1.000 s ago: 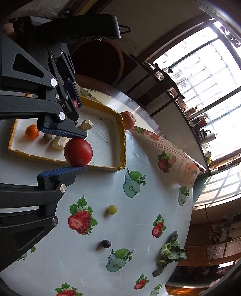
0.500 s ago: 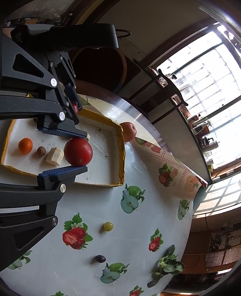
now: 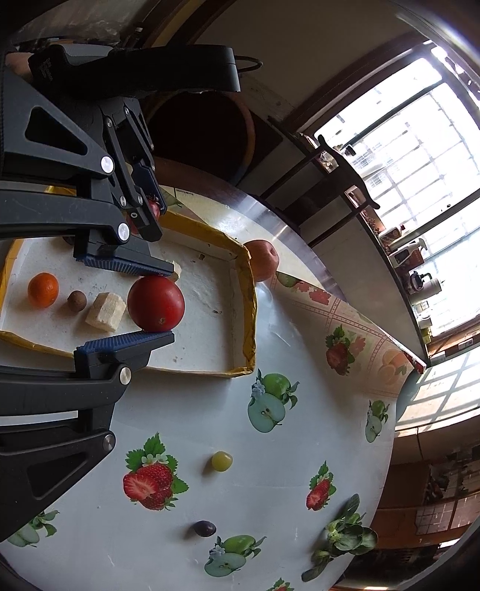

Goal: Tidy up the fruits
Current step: 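Lower both cherry tomatoes into the tray and open both tools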

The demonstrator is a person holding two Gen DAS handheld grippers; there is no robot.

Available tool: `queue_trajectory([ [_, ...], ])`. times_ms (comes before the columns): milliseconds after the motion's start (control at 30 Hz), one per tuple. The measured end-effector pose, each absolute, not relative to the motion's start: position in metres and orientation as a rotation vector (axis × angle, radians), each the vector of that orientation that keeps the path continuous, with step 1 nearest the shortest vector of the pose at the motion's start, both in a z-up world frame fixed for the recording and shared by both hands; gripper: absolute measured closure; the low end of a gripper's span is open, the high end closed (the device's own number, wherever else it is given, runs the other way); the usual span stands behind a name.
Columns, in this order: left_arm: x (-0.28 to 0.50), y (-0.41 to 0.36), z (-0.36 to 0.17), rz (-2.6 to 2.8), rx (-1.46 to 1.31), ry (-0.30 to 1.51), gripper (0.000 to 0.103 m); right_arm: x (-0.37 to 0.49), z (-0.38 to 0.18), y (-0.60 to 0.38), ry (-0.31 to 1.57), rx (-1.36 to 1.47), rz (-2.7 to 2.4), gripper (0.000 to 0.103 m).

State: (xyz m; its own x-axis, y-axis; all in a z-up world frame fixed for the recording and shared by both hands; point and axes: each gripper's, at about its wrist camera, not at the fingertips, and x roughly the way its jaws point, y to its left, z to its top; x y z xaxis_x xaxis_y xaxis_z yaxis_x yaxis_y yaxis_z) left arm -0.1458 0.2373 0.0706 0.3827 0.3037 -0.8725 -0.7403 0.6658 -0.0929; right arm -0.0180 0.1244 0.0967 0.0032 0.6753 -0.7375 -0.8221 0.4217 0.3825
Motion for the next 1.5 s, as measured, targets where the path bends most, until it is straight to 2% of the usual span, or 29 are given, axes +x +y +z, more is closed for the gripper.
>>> queue_trajectory([
  [533,-0.128,0.279,0.071,0.721,-0.551,0.948,0.076,0.006,0.087,0.152,1.046,-0.157,1.183,0.073],
  [1033,-0.088,0.301,0.028,0.720,-0.550,1.032,0.076,0.001,0.025,0.191,1.123,-0.297,1.190,0.073],
  [1500,-0.081,0.308,-0.001,0.730,-0.578,1.090,0.076,0.002,0.000,0.205,1.151,-0.356,1.191,0.073],
])
